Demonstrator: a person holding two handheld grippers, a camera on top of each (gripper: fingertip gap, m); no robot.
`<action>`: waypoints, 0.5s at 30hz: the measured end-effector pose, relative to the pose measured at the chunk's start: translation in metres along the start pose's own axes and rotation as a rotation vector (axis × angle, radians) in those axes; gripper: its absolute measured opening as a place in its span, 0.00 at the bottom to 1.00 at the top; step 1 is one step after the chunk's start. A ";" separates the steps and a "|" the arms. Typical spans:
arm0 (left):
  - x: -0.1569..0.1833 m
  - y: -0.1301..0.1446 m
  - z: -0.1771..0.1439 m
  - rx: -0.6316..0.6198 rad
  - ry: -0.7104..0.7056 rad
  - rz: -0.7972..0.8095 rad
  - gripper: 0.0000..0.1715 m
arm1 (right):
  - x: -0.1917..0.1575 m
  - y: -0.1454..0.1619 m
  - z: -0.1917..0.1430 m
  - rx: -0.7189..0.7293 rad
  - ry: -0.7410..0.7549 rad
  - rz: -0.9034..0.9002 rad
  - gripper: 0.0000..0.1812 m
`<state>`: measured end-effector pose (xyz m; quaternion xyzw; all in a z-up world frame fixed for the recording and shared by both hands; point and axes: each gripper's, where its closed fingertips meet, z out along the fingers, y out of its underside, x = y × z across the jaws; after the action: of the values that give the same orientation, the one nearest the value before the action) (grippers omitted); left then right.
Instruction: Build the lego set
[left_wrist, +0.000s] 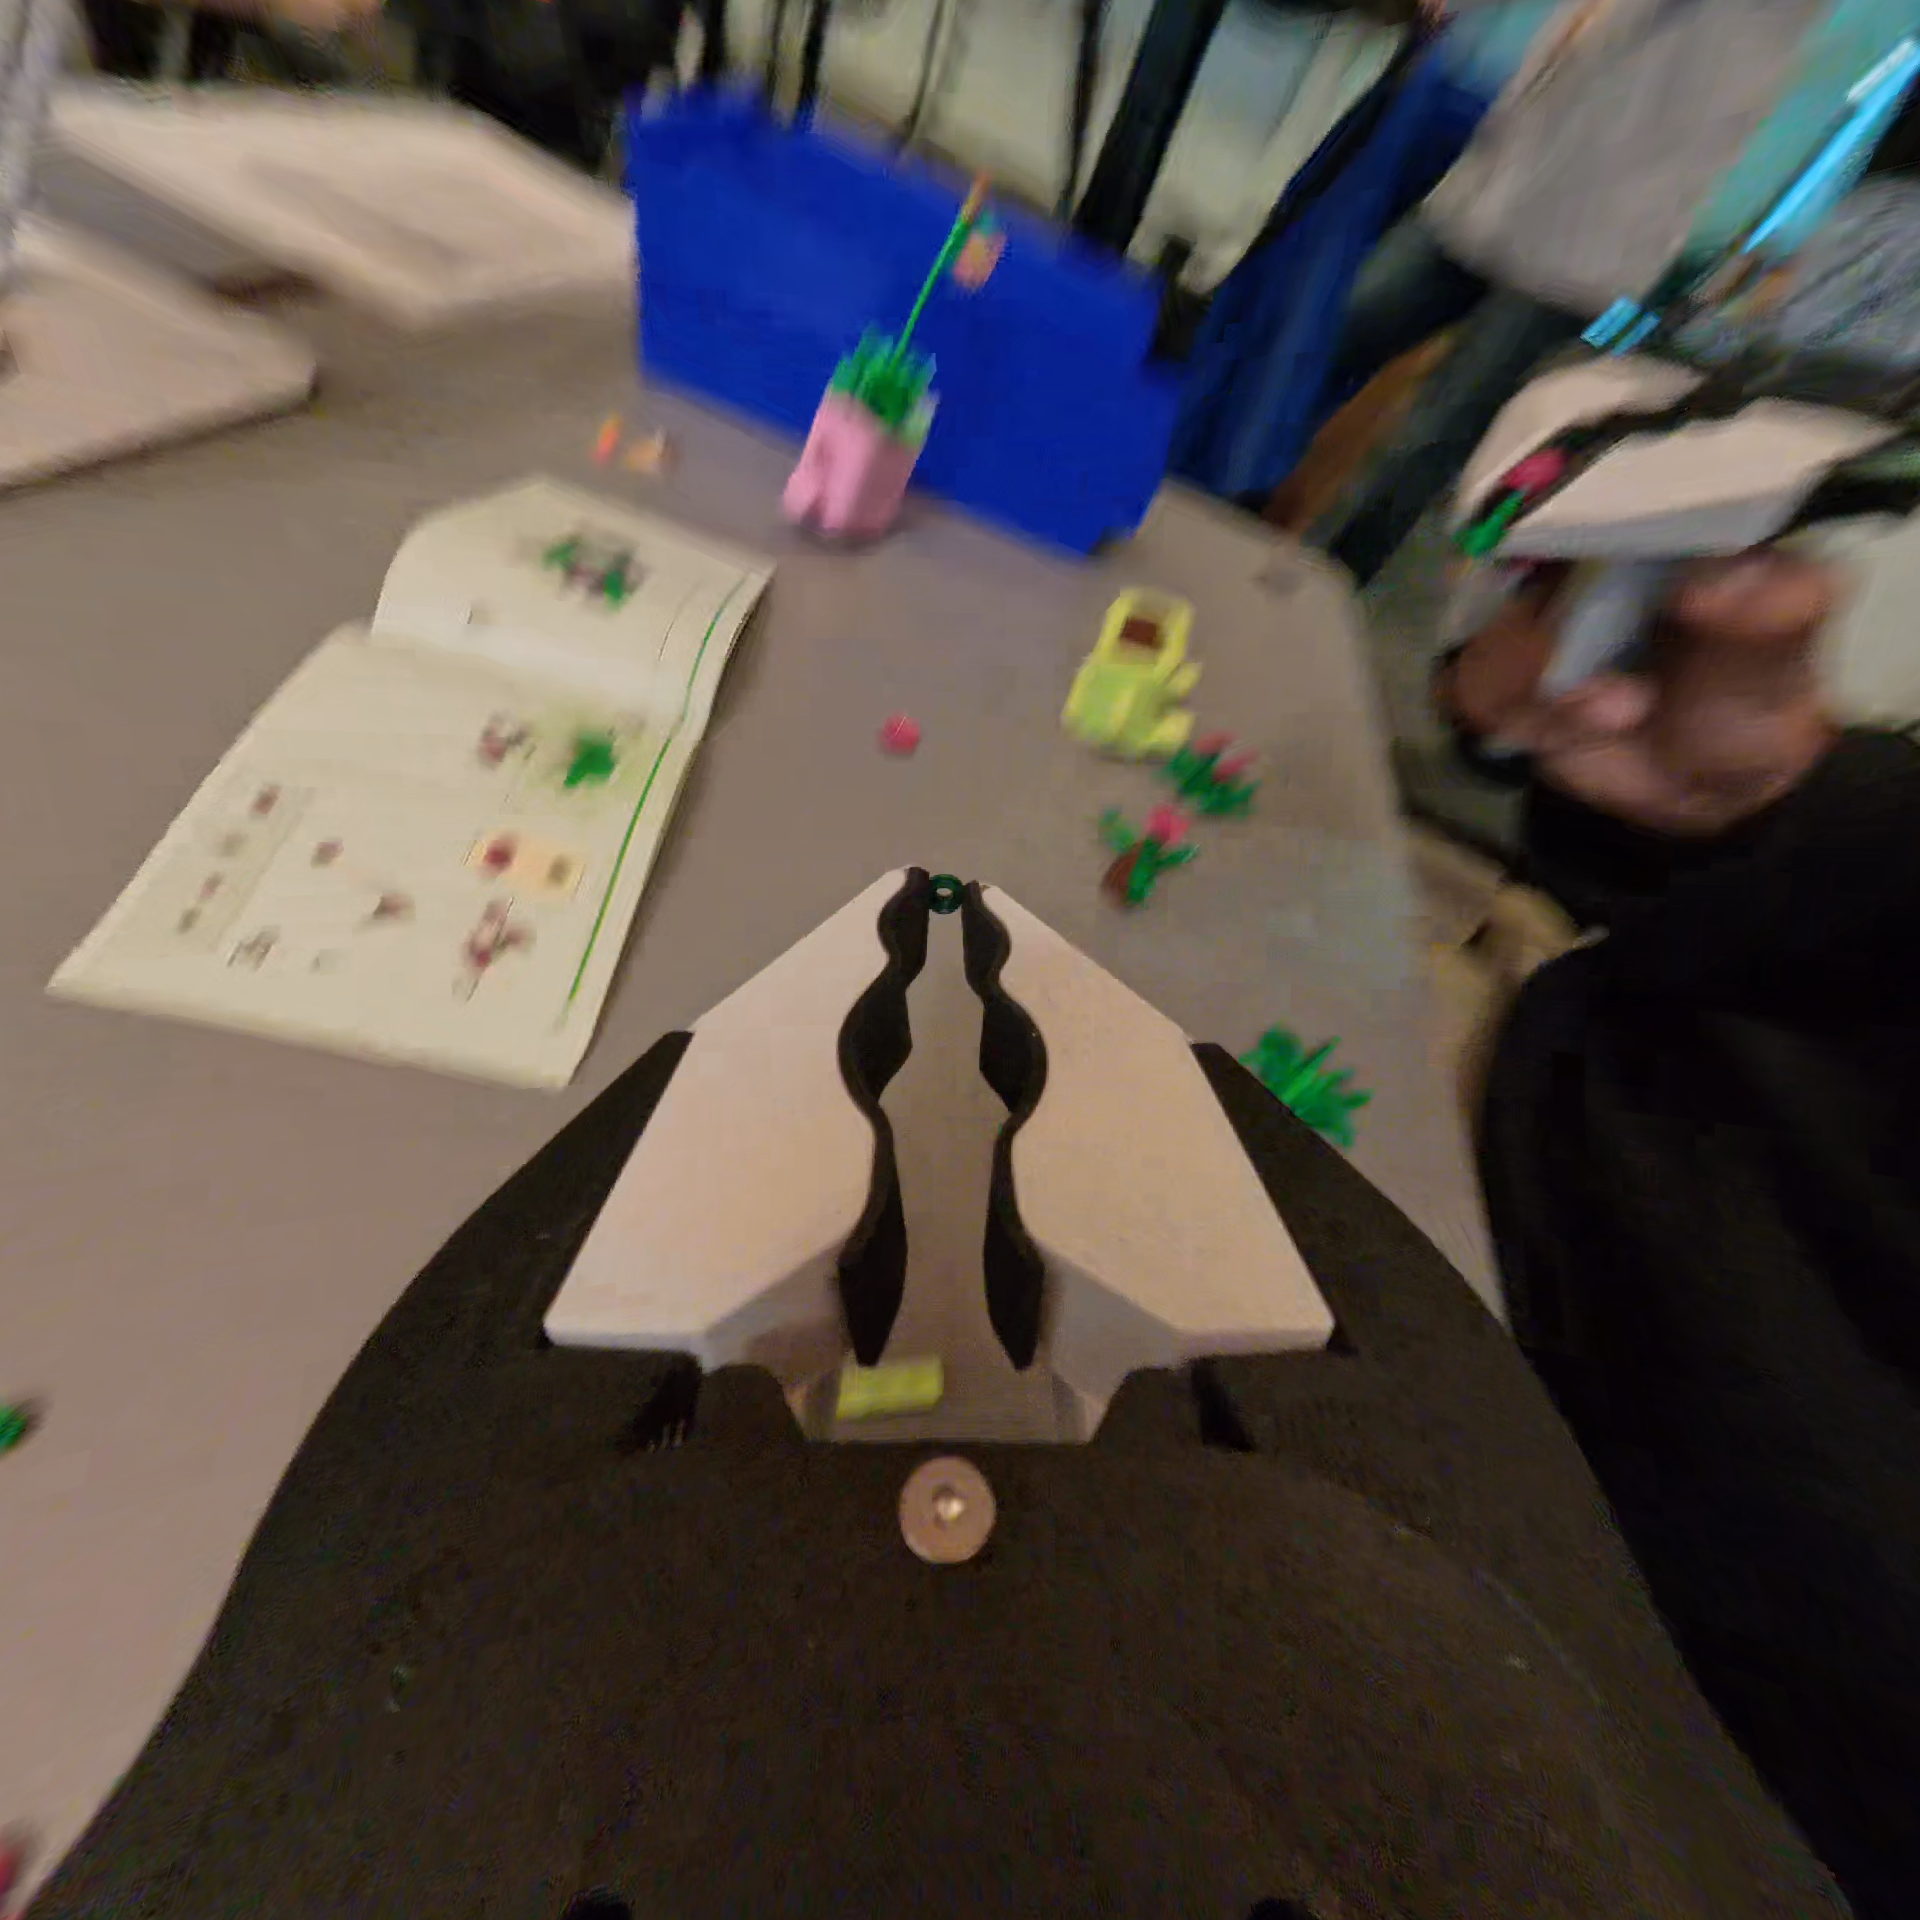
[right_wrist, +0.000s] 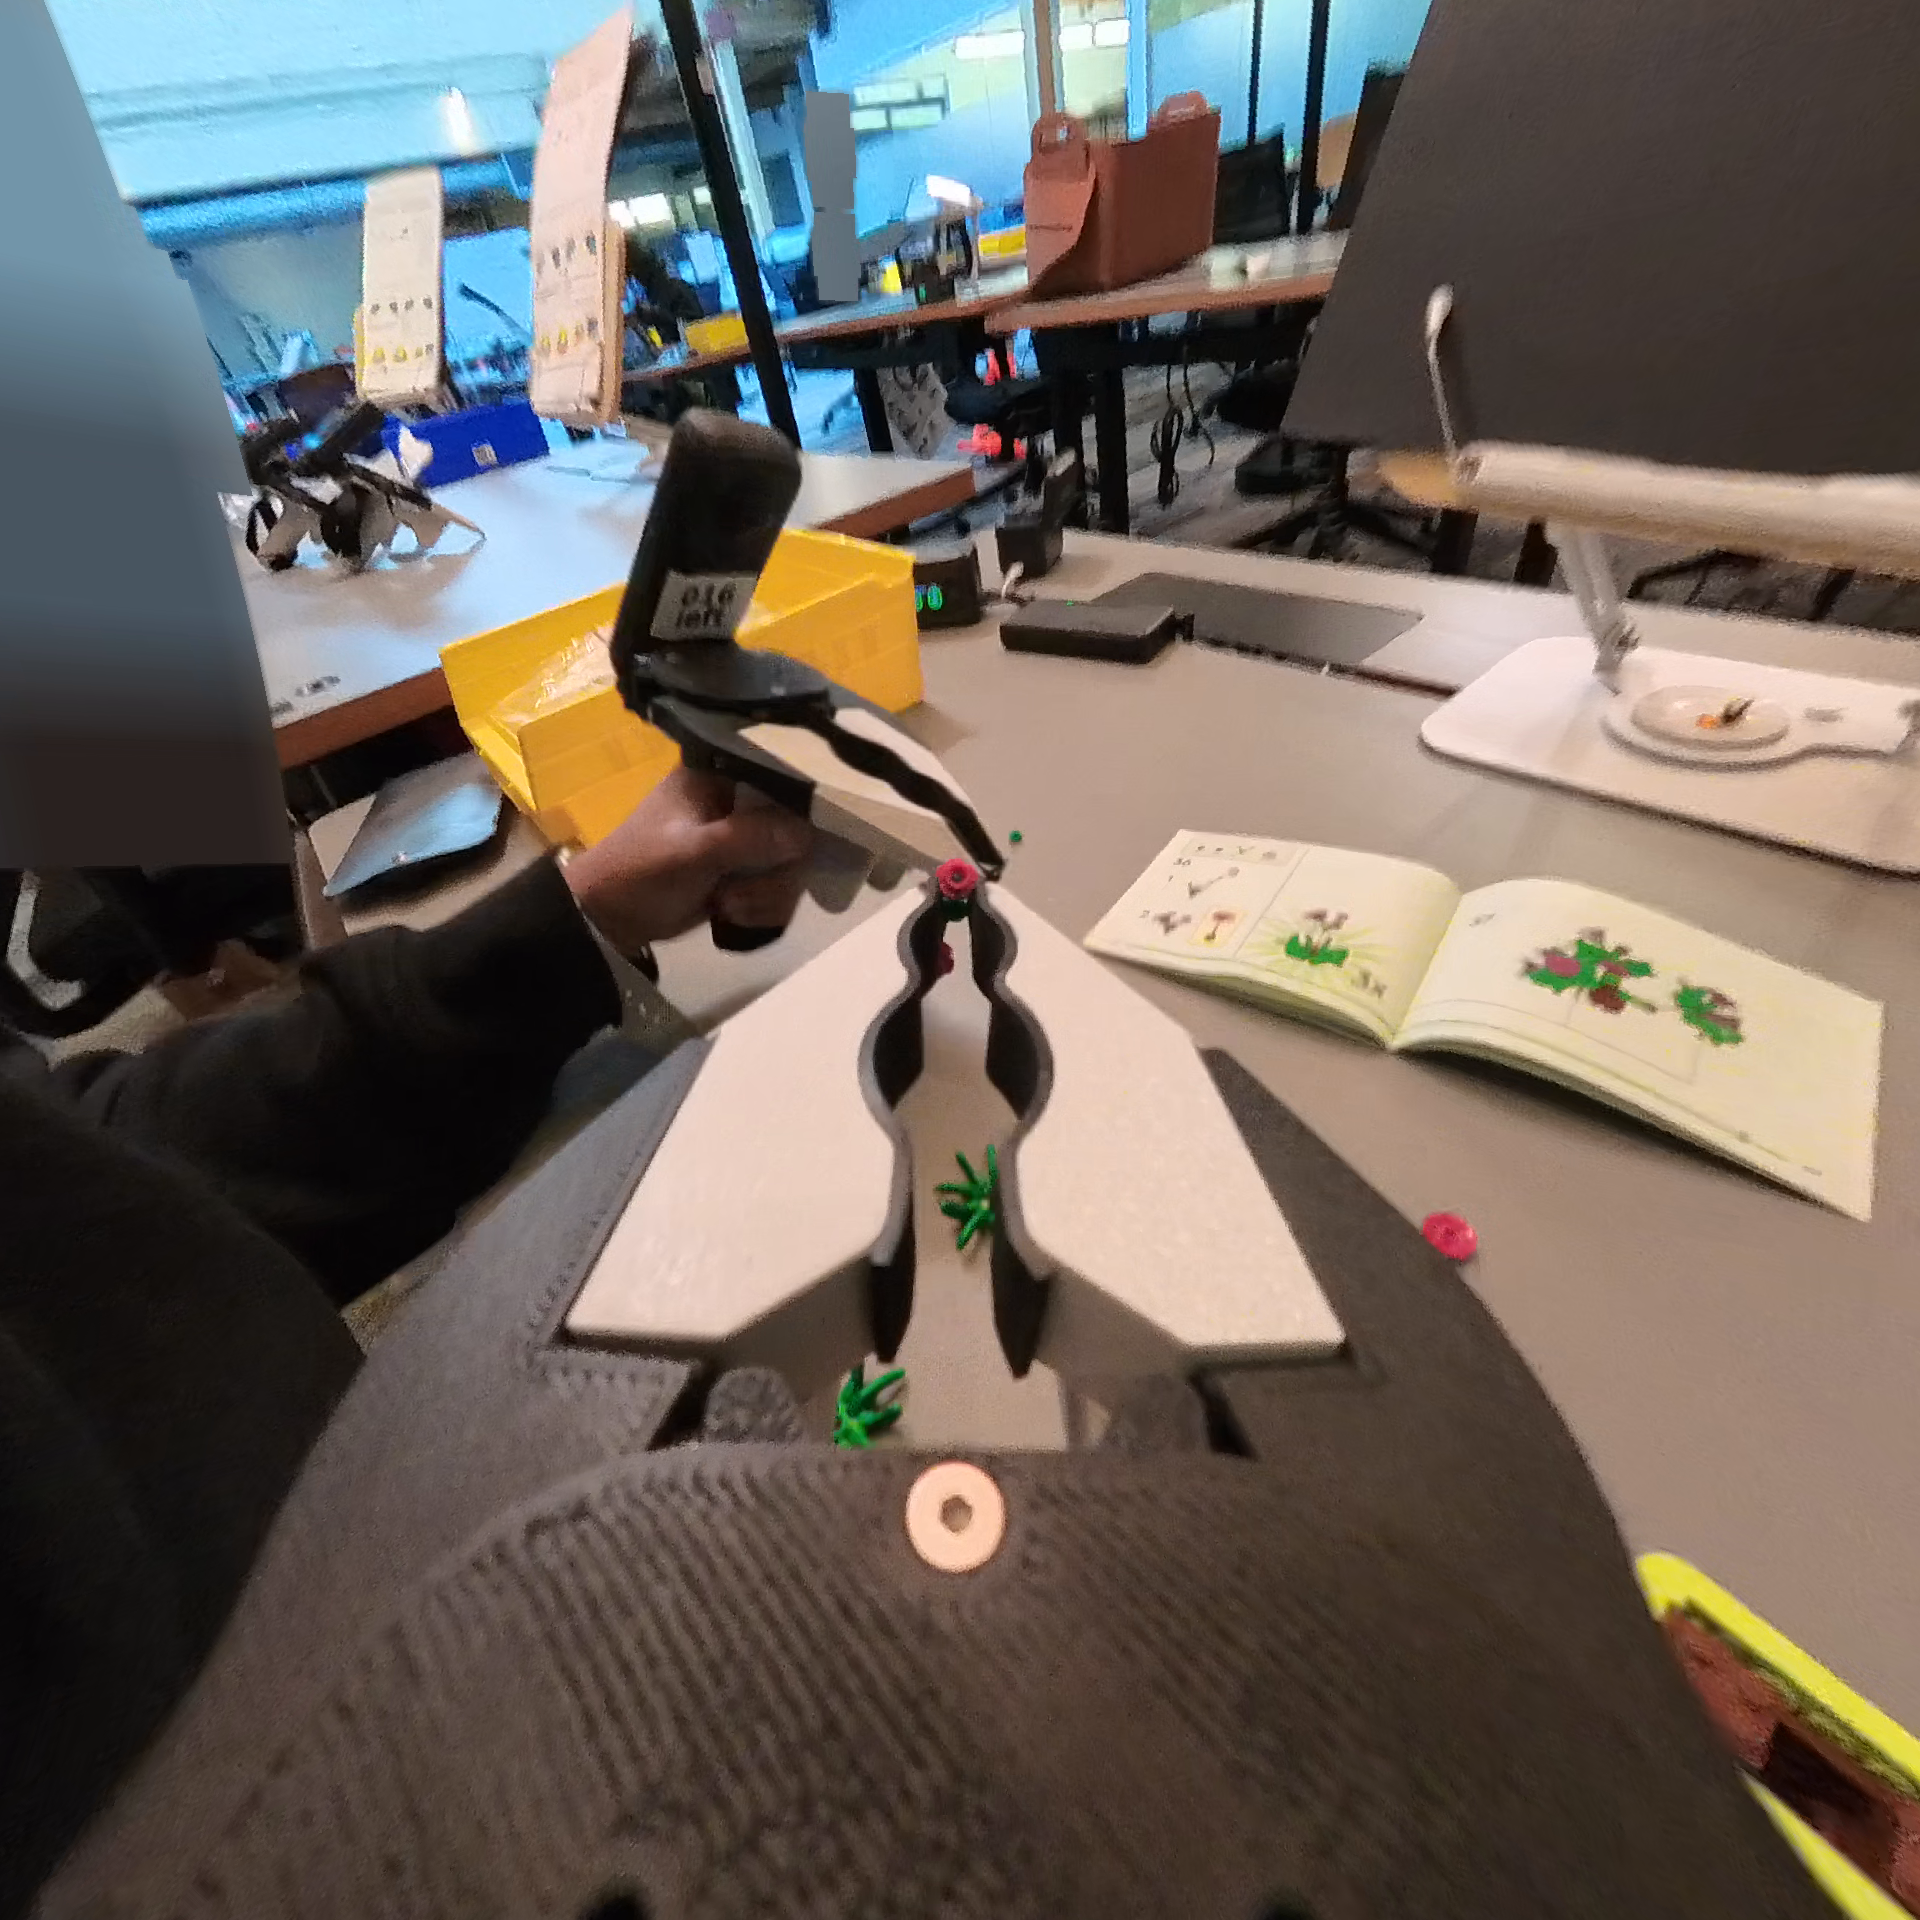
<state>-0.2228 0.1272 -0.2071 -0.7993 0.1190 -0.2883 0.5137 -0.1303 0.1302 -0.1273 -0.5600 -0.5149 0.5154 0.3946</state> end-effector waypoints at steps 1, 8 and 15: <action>-0.008 0.016 0.001 -0.091 -0.038 -0.001 0.02 | 0.000 0.009 0.004 -0.039 -0.001 0.010 0.02; -0.002 0.074 0.011 -0.451 -0.019 0.005 0.02 | -0.004 0.039 0.019 -0.172 0.024 -0.069 0.02; 0.031 0.073 0.030 -0.515 0.094 0.055 0.02 | 0.004 0.054 0.017 -0.254 0.062 -0.105 0.02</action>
<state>-0.1727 0.1017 -0.2708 -0.8860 0.2338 -0.2711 0.2948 -0.1383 0.1240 -0.1834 -0.5936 -0.5920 0.4070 0.3626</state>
